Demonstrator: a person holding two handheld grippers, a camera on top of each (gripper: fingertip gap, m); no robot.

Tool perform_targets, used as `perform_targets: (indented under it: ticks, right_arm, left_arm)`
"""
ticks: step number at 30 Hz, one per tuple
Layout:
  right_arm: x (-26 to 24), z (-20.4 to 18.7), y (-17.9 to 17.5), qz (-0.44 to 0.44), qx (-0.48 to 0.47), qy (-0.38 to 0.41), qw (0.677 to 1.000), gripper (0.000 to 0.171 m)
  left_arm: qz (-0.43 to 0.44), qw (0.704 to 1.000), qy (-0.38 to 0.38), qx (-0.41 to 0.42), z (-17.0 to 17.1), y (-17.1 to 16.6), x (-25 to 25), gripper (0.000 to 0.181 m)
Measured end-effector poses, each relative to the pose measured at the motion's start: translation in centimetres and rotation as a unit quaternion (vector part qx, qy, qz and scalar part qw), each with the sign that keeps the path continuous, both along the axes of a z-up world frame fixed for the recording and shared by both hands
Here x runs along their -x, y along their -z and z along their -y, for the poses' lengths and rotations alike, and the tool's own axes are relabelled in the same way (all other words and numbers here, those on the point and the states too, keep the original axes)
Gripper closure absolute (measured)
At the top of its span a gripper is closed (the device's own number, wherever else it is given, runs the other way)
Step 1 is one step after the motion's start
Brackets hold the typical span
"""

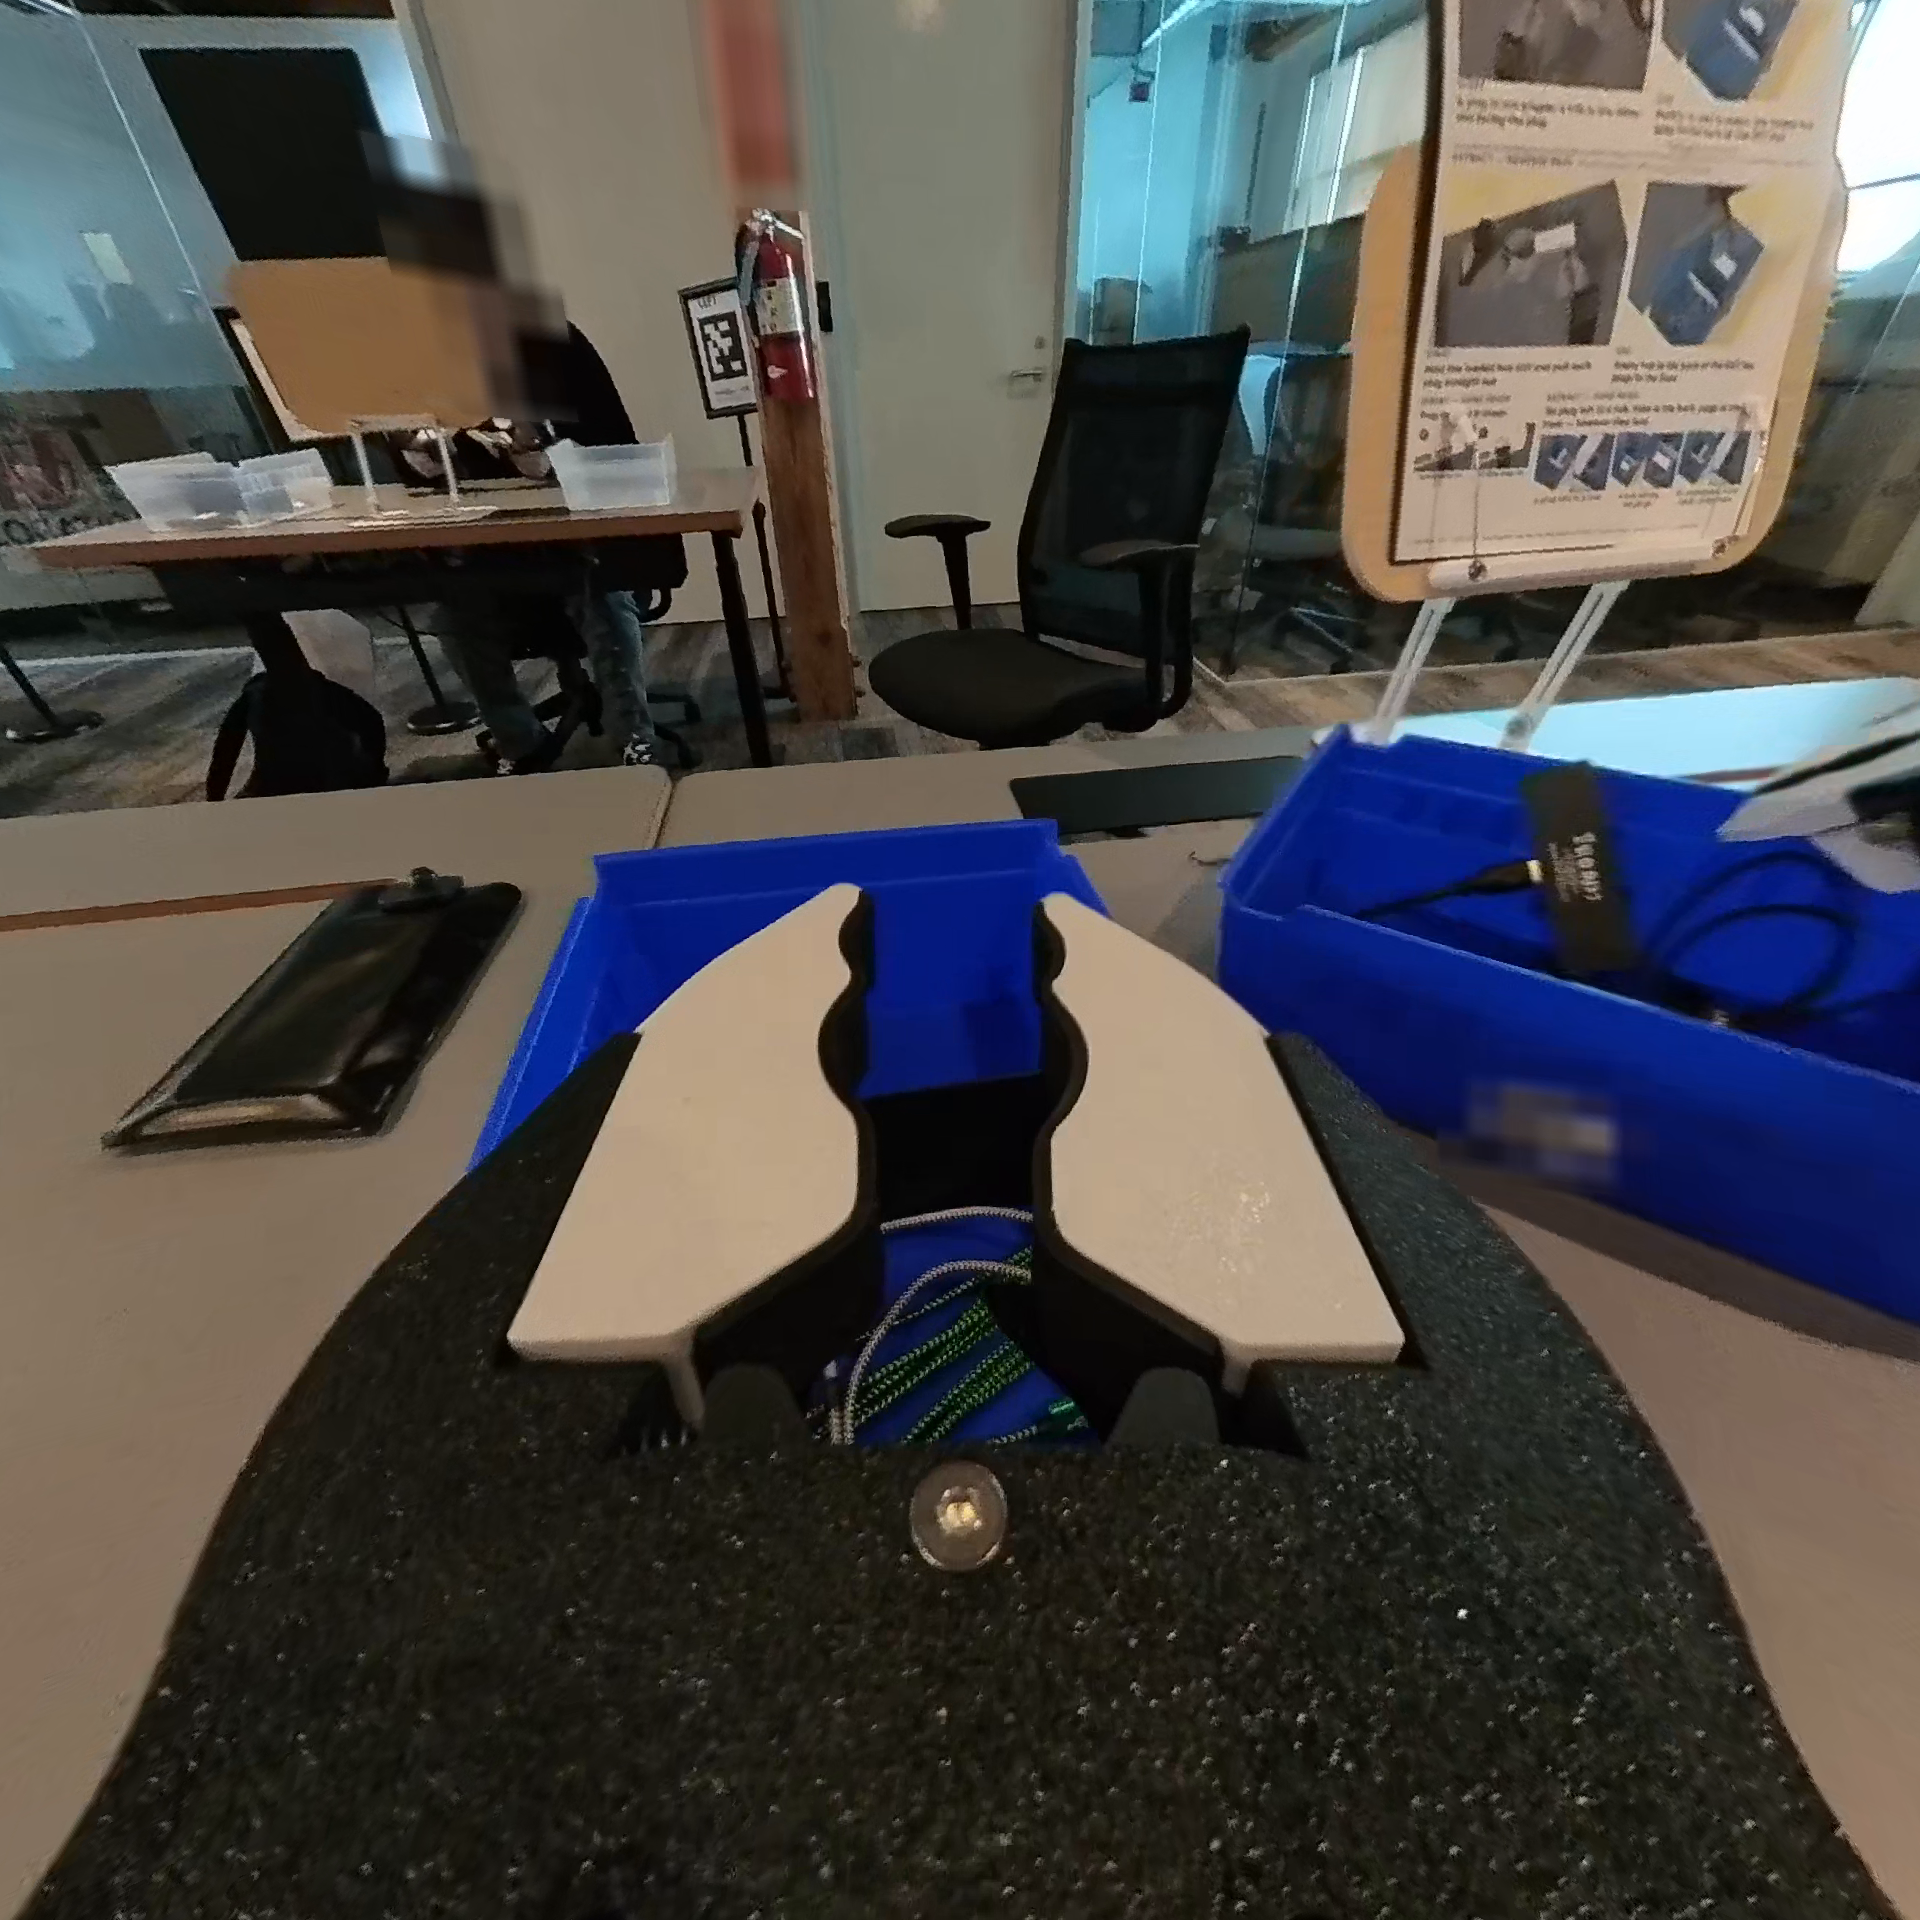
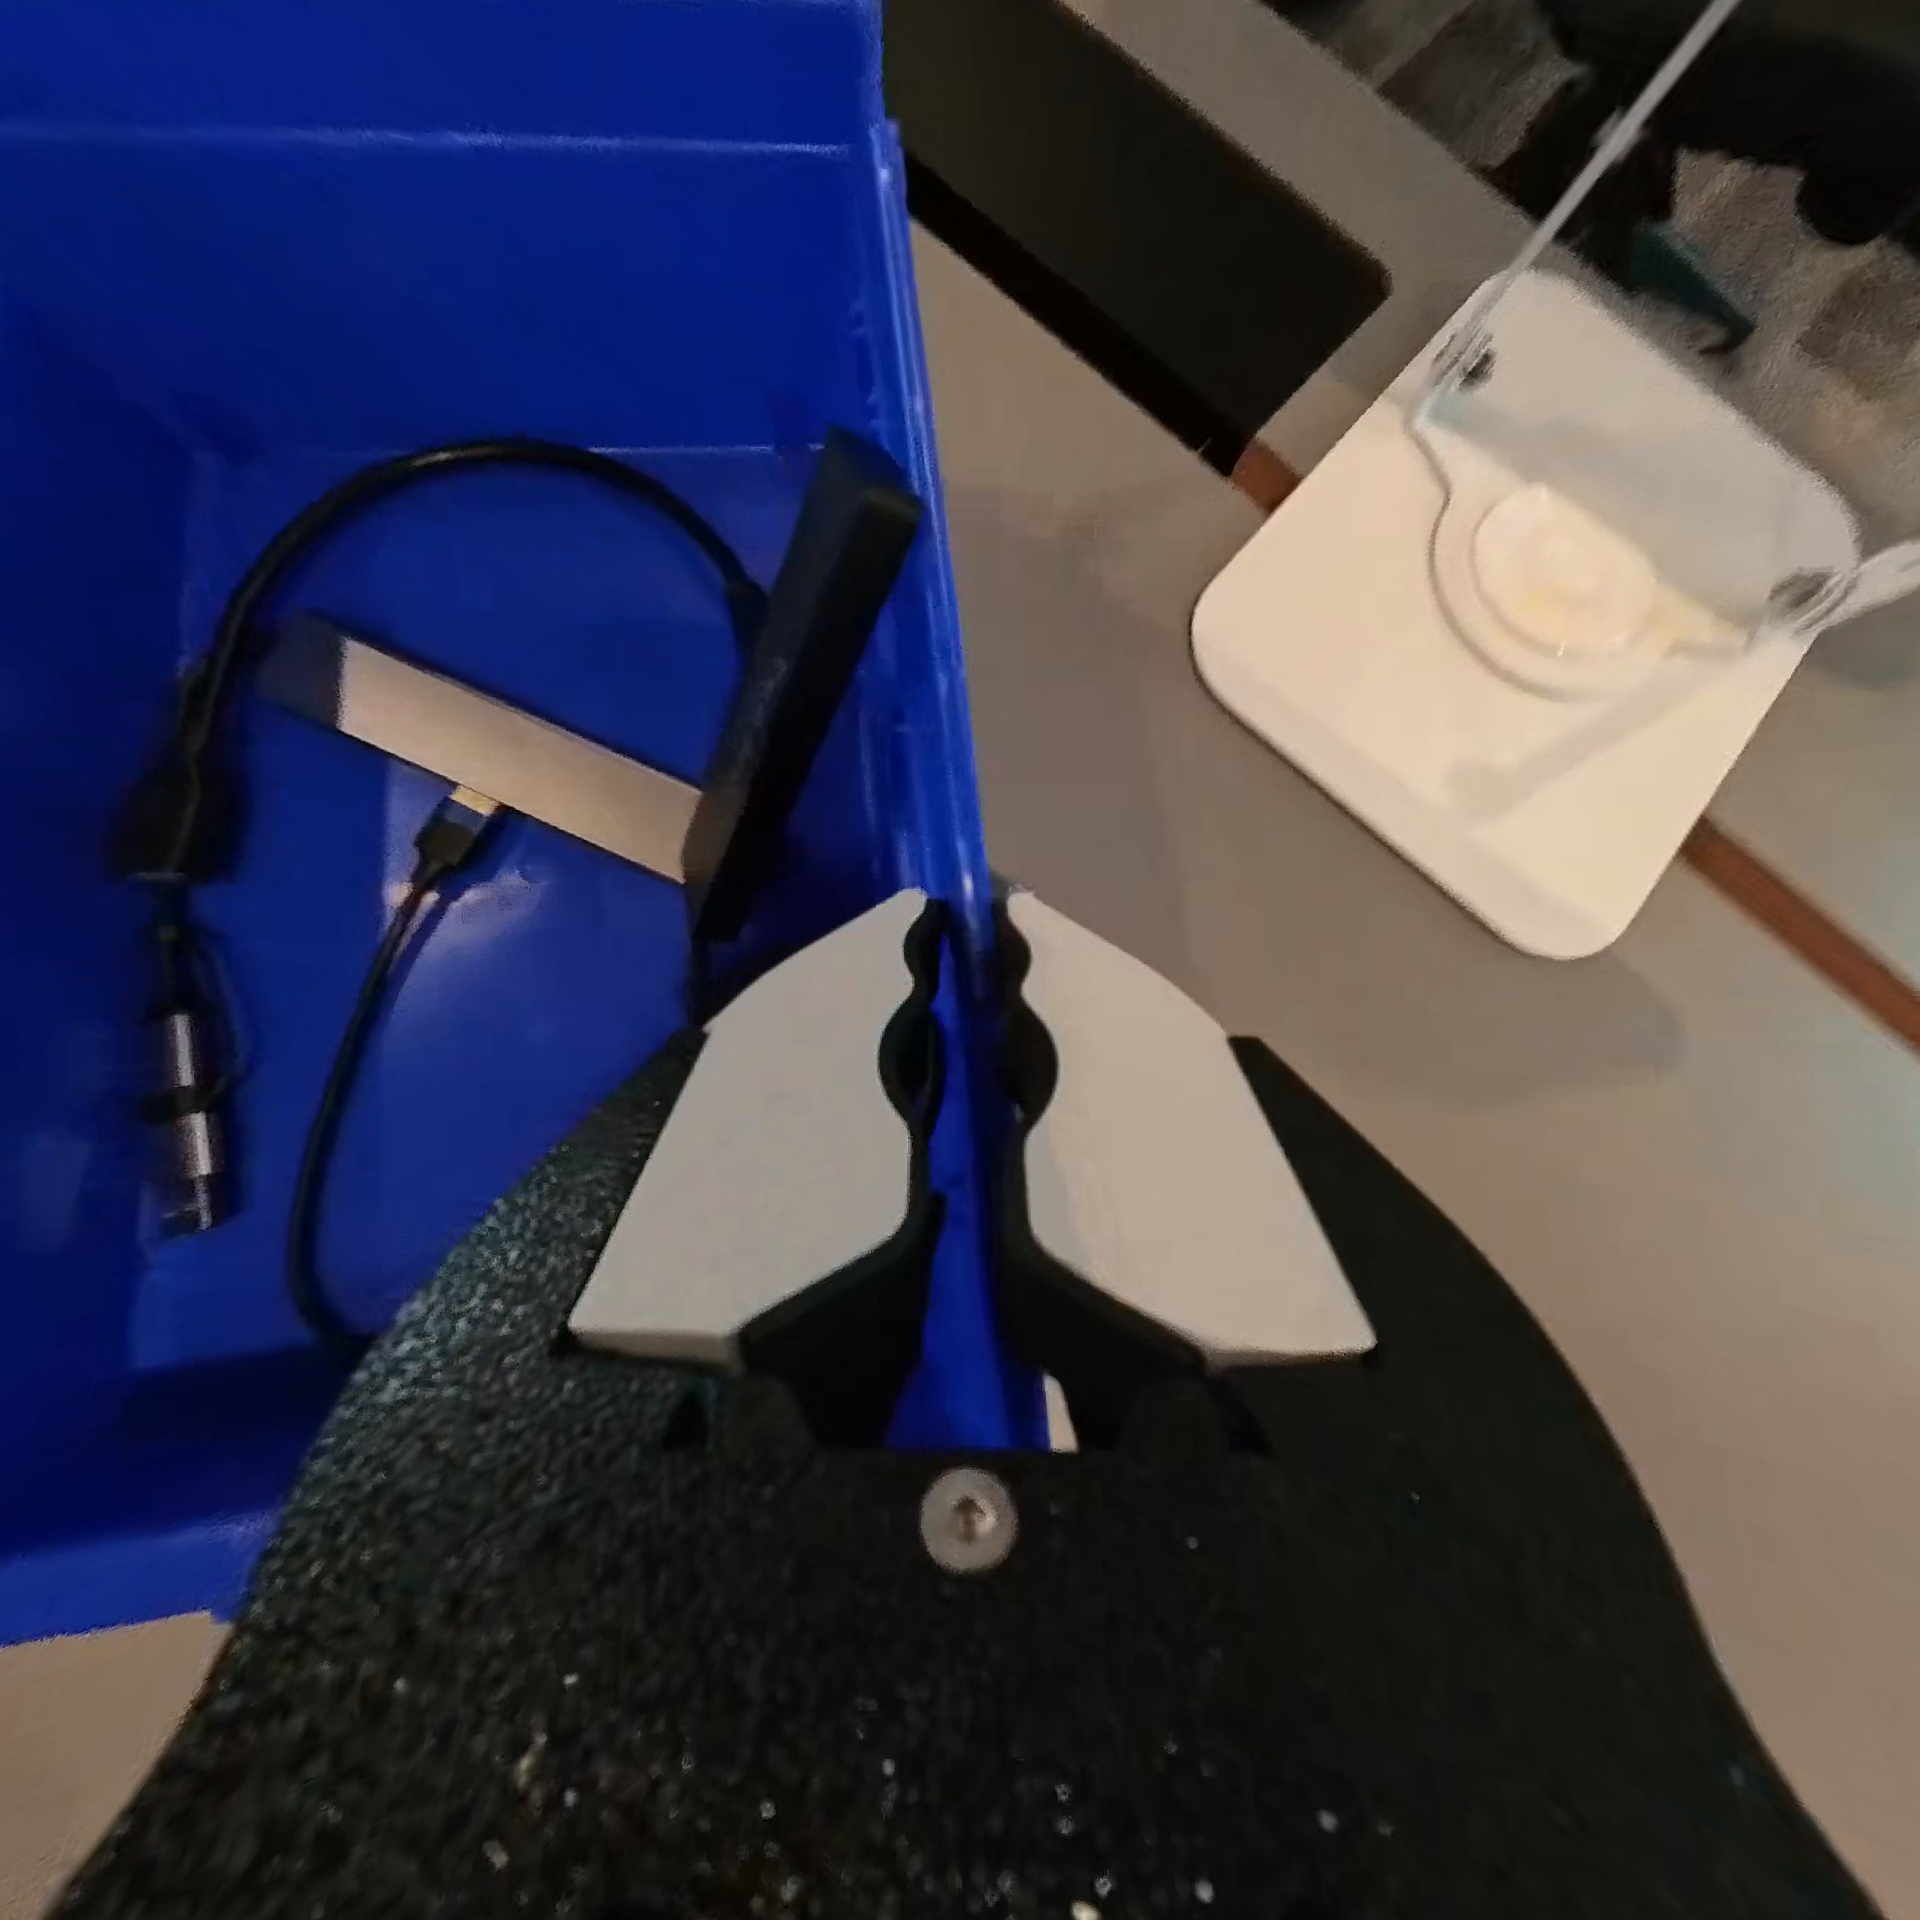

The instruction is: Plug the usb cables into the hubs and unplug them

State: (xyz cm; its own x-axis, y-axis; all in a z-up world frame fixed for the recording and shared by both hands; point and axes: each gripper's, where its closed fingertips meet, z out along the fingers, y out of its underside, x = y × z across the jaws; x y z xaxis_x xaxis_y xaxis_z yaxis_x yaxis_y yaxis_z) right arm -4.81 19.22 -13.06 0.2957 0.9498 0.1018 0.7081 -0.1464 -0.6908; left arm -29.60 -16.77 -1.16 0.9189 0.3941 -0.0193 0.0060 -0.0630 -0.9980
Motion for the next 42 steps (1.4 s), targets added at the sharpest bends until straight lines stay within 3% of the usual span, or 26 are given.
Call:
perform_targets:
  ticks: [1,5,9,12,15,21,27,32,35,39,42]
  right_arm:
    - [0.7,-0.5,-0.3,0.0,-0.015,0.003,1.0,0.16]
    - [4.1,3.4,-7.1,-0.117,-0.045,-0.065,0.99,0.135]
    - [7.8,14.3,-11.9,-0.151,-0.076,-0.276,0.946,0.128]
    - [10.3,22.8,-10.8,-0.092,-0.104,-0.445,0.885,0.123]
    - [13.0,26.7,-7.3,0.012,-0.18,-0.54,0.822,0.117]
    - [19.6,27.0,-3.5,0.118,-0.272,-0.634,0.714,0.122]
    - [23.5,24.6,0.4,0.244,-0.334,-0.686,0.598,0.117]
    - [24.4,24.8,2.3,0.286,-0.345,-0.723,0.525,0.135]
    - [24.1,24.4,3.3,0.312,-0.349,-0.741,0.481,0.162]
    - [23.6,24.6,3.3,0.315,-0.342,-0.747,0.476,0.167]
    - [23.5,25.3,2.2,0.302,-0.323,-0.736,0.513,0.167]
  left_arm:
    - [0.005,1.0,0.0,-0.004,0.2,0.0,0.1,0.152]
    - [0.019,1.0,-0.013,-0.008,1.1,0.1,1.0,0.15]
    - [0.027,0.999,-0.03,-0.011,2.0,0.1,1.7,0.149]
    - [0.033,0.999,-0.034,-0.006,2.4,0.3,1.9,0.148]
    - [0.029,0.998,-0.051,0.006,3.2,0.4,2.2,0.146]
    - [0.021,0.996,-0.087,-0.005,5.7,-0.2,3.2,0.146]
    - [0.037,0.994,-0.099,-0.021,7.2,-0.1,4.1,0.146]
    - [0.049,0.993,-0.104,-0.027,7.9,0.2,4.6,0.146]
    - [0.055,0.993,-0.103,-0.026,8.1,0.5,4.8,0.145]
    - [0.058,0.993,-0.103,-0.025,8.5,0.4,4.7,0.145]
    - [0.027,0.995,-0.083,-0.055,9.1,-1.6,3.3,0.148]
